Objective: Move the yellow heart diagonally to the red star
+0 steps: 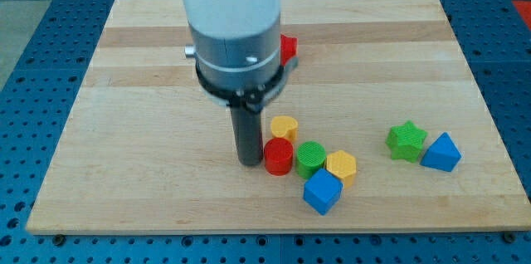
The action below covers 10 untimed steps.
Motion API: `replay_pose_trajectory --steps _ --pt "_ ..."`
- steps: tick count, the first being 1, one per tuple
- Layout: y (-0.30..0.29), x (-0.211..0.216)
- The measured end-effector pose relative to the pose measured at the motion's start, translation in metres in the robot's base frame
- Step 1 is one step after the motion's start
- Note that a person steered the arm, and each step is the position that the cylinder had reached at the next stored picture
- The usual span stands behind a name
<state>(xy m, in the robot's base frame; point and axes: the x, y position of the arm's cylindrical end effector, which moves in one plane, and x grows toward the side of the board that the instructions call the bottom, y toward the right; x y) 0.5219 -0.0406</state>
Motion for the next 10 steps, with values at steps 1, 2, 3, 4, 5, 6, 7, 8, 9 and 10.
replay_pose_trajectory --steps 1,2,3,4,5,6,7,8,9,10 --pt "-0.005 -0.045" --pt "-0.01 -0.016" --pt "-0.011 0.047" --pt "0.012 0.07" --pt "0.034 0.03" --pt "0.012 -0.024" --pt "-0.017 -0.06" --pt "-0.001 -0.05" --pt "0.03 -0.022" --pt "0.064 0.014"
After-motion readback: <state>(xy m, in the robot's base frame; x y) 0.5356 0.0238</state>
